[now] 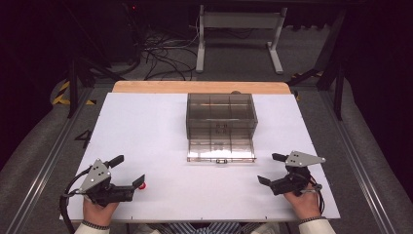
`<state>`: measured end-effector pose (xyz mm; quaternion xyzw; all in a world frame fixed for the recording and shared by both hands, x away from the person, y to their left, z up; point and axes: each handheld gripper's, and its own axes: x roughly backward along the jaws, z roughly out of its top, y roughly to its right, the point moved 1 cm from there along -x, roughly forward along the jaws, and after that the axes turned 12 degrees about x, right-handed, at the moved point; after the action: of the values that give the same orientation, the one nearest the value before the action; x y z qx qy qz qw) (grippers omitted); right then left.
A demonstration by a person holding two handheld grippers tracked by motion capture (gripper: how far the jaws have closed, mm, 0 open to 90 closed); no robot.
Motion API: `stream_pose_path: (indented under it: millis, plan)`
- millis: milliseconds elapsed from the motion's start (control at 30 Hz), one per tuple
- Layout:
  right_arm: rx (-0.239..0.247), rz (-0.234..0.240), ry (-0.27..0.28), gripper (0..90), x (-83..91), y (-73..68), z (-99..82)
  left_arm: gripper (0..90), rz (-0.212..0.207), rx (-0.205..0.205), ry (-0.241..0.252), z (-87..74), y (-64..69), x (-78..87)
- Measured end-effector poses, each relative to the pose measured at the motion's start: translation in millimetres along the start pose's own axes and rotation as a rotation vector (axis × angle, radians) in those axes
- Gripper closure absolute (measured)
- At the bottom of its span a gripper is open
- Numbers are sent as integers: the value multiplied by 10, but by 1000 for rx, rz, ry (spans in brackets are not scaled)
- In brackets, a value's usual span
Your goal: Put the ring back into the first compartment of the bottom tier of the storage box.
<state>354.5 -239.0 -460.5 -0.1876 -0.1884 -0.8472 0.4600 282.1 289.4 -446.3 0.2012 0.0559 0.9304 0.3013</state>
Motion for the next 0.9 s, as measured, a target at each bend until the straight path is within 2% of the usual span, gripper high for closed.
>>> stream_pose_path:
  millis: [200,367,500,600,667,900]
  plan:
    - [-11,0,26,0,18,-43,-112,48,17,-10,-13,2,4,-4]
    - [-30,-3,4,0,4,-43,-140,57,18,-7,-23,7,-2,8]
    - [-25,0,-4,1,-9,-46,-141,56,10,-13,-31,6,2,7]
    - [-36,1,1,1,-5,-37,-148,81,39,-27,-52,4,-3,5]
    - [-40,1,7,2,-1,-31,-150,96,44,-19,-57,3,-13,6]
    - [-40,1,3,4,-5,-33,-150,123,30,-12,-50,8,-18,10]
